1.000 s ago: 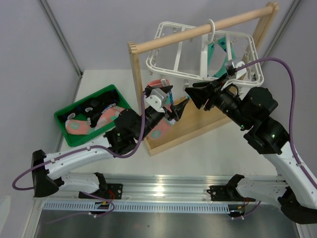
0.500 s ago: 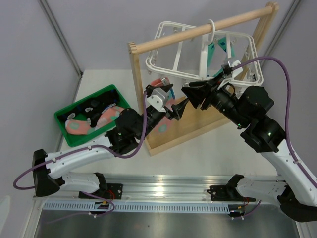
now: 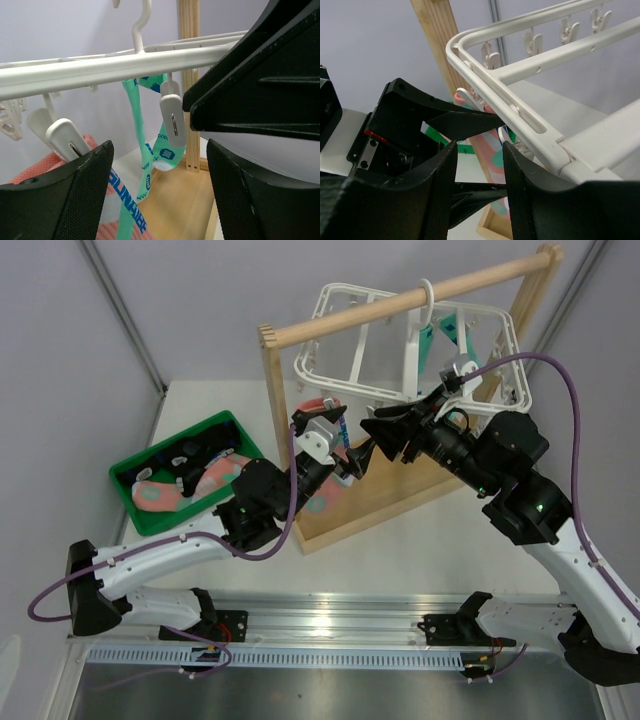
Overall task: Clip the socks to the hanger
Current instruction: Open the clamp at the hanger.
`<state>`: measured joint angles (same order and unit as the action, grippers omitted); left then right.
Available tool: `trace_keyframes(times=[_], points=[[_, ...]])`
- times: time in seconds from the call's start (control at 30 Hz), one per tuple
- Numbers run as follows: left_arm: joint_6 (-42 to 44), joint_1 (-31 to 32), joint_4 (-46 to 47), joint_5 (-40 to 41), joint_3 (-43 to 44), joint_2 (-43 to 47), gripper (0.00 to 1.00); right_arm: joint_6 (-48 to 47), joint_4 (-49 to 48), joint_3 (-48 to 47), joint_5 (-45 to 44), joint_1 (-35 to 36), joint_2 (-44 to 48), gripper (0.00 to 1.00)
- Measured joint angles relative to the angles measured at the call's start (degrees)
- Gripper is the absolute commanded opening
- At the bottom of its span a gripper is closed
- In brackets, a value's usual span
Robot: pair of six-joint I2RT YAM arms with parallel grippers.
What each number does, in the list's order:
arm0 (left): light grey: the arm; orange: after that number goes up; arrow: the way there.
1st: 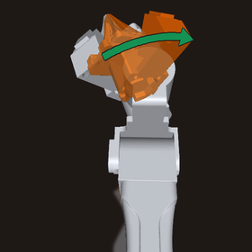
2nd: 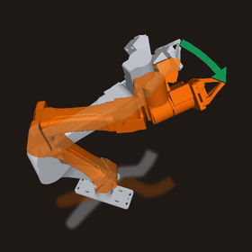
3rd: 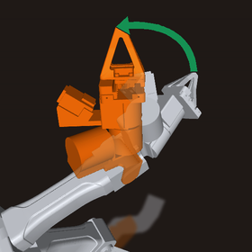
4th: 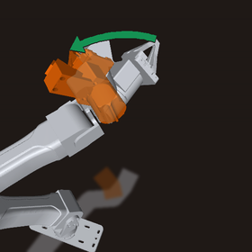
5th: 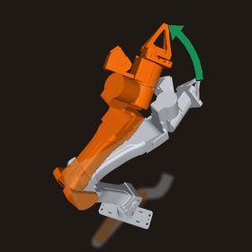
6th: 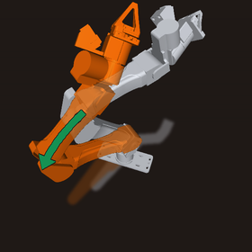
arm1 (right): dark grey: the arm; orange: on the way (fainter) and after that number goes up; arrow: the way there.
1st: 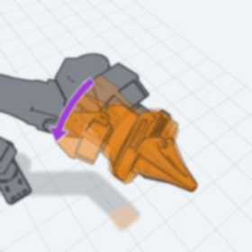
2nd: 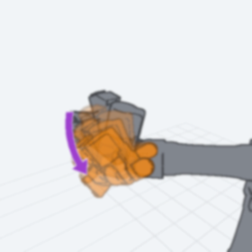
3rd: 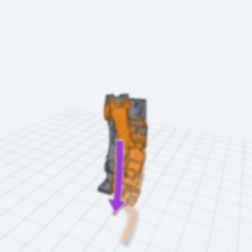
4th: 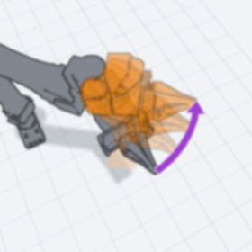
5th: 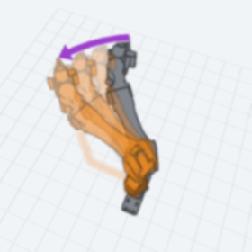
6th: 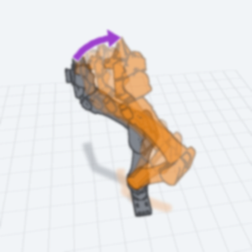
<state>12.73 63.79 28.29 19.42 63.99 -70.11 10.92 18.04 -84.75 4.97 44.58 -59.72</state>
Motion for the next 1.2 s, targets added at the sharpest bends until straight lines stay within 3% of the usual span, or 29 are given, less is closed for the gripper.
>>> trace_keyframes(times=[0.8,1.2], points=[[1.33,0.04,5.05,1.40,0.00,-2.56,0.77,1.09,-0.59,-0.02,2.67,0.33,-0.81,0.44],[1.38,0.04,8.11,1.42,0.02,-3.91,0.63,1.49,-0.98,-0.15,2.97,1.03,-0.98,0.45]])
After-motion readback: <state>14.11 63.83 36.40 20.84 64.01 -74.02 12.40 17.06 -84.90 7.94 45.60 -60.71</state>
